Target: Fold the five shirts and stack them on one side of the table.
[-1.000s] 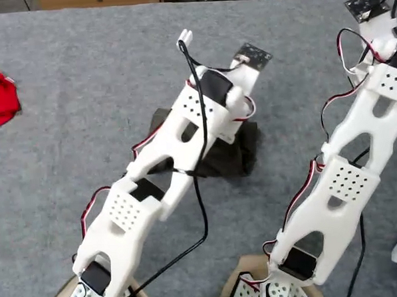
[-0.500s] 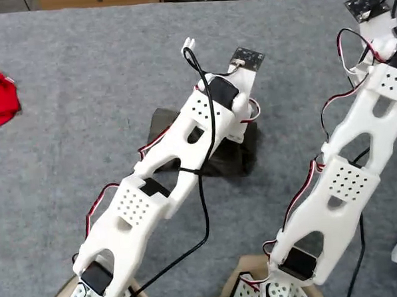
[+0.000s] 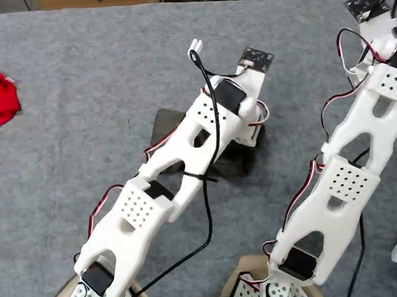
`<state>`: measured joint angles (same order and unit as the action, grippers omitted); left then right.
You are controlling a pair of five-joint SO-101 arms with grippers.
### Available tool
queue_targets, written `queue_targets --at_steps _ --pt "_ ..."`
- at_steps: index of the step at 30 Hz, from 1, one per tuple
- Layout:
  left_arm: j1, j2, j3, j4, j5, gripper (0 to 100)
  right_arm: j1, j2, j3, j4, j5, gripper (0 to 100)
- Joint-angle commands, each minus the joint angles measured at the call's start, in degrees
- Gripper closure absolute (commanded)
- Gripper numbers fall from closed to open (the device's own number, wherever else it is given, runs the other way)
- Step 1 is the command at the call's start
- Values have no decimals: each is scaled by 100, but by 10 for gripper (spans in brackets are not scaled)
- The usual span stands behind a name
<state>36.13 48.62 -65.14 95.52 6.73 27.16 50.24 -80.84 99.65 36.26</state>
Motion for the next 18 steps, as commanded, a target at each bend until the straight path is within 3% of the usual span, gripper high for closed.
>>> queue_targets --at_steps 1,8,14,18 --pt "-580 -259 -791 290 79 672 -48 -22 -268 44 62 892" --pt "-1626 -400 -1240 527 97 767 -514 -66 -303 273 -141 893" --pt "-1582 -365 -475 527 79 966 -1314 -48 -233 273 -782 982" --pt "-1415 -127 -202 519 97 974 -1798 -110 145 281 -932 994"
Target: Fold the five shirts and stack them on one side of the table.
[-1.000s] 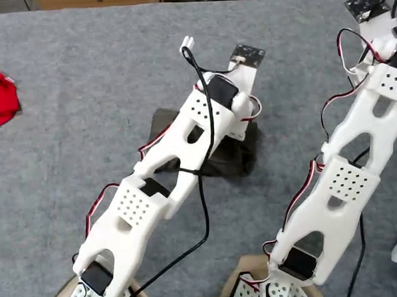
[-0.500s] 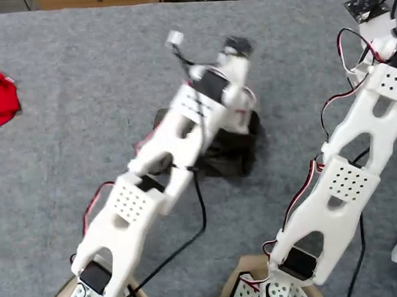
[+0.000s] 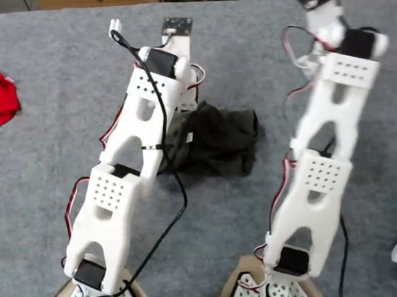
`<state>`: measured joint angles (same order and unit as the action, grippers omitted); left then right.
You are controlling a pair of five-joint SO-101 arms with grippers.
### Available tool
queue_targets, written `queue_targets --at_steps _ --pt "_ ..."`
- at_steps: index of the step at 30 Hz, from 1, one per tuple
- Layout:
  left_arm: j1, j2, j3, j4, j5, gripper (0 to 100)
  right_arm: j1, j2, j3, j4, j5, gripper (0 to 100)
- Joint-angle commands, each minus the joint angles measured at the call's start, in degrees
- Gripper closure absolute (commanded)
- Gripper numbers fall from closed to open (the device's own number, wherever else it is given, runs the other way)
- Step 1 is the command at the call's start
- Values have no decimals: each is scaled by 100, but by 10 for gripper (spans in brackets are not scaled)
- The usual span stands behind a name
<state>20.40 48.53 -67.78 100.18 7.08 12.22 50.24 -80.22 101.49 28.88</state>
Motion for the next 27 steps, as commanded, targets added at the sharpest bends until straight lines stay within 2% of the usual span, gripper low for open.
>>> queue_targets --at_steps 1,8,17,27 --pt "220 -22 53 53 62 975 -356 -163 224 97 -325 994" --pt "519 171 -158 53 44 976 -497 -382 1033 26 -510 994" --pt "1116 127 -62 70 26 976 4 -391 1033 -352 -519 994" --pt "1987 119 1415 70 -246 976 866 -435 523 -70 -334 994"
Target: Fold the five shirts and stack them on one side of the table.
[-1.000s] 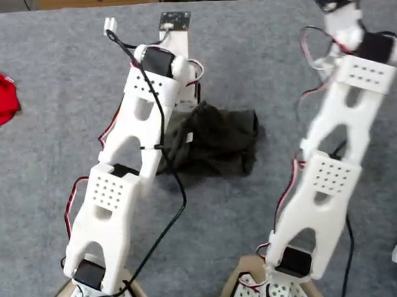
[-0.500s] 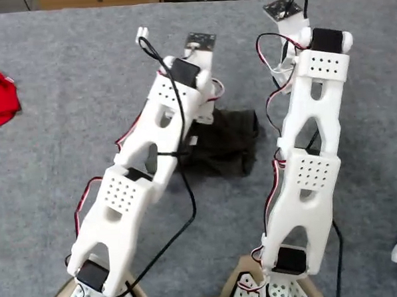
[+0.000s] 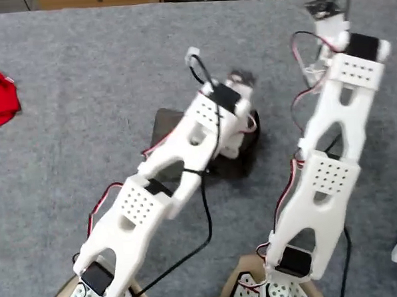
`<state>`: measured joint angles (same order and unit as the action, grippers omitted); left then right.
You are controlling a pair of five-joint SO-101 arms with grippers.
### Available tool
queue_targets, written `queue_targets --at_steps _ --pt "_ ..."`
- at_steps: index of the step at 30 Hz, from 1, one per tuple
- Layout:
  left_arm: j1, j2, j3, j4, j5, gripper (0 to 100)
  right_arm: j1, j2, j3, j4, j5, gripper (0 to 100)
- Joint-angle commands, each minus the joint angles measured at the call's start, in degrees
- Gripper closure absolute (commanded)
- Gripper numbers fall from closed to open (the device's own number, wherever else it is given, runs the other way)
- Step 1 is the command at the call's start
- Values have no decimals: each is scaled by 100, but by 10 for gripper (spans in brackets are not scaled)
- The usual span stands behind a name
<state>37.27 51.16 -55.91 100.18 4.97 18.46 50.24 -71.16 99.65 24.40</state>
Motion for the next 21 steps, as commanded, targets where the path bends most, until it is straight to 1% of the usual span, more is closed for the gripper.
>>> queue_targets --at_steps 1,4,8,10,12,14,17,21 --pt "413 -145 290 70 -35 976 321 -435 -470 149 123 994" --pt "765 -154 360 70 -35 977 585 -435 -673 229 123 994" --pt "1213 -435 404 70 -9 981 1130 -444 -752 255 105 994" --pt "1389 -620 448 70 -9 981 1376 -444 -734 255 97 994" --pt "1424 -831 440 70 -9 981 1543 -444 -716 264 105 994" --pt "1284 -1042 404 70 -9 981 1631 -444 -708 273 114 994" --pt "879 -1437 396 70 -35 981 1648 -444 -708 273 114 993" --pt "44 -2211 316 70 -158 980 1508 -629 -453 281 97 991"
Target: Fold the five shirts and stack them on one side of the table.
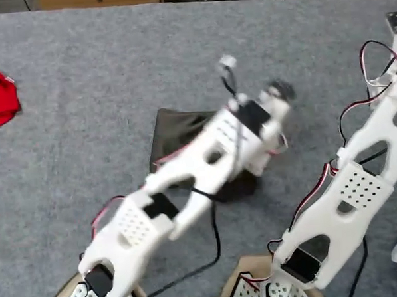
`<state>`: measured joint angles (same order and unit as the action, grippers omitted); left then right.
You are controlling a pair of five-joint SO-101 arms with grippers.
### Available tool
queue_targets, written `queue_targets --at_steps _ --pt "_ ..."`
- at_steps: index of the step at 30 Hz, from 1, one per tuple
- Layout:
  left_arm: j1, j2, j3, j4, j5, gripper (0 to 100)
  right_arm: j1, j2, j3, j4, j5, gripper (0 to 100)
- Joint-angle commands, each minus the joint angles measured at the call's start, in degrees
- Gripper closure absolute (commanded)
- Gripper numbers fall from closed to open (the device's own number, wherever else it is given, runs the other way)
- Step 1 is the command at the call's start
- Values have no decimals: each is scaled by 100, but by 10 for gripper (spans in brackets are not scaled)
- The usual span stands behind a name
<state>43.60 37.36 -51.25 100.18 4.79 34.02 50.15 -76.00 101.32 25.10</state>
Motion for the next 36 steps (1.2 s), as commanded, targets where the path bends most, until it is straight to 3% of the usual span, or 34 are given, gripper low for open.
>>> queue_targets --at_steps 1,7,14,17,28,36 --pt "-826 -1033 -211 70 -237 980 -136 -760 259 114 26 991" --pt "-1855 -1516 -316 53 -308 980 -1147 -2070 2527 97 -281 992" --pt "-2022 -391 26 -475 -290 980 -3073 -2809 4127 62 -668 992" --pt "-2171 224 -9 -730 -299 980 -3521 -2738 4312 -237 -747 991" --pt "-2971 1877 -185 -1345 -316 980 -3697 -840 4136 -1213 -712 991" --pt "-3297 2088 -1125 -1116 -316 981 -3697 716 2123 -1169 -712 991"
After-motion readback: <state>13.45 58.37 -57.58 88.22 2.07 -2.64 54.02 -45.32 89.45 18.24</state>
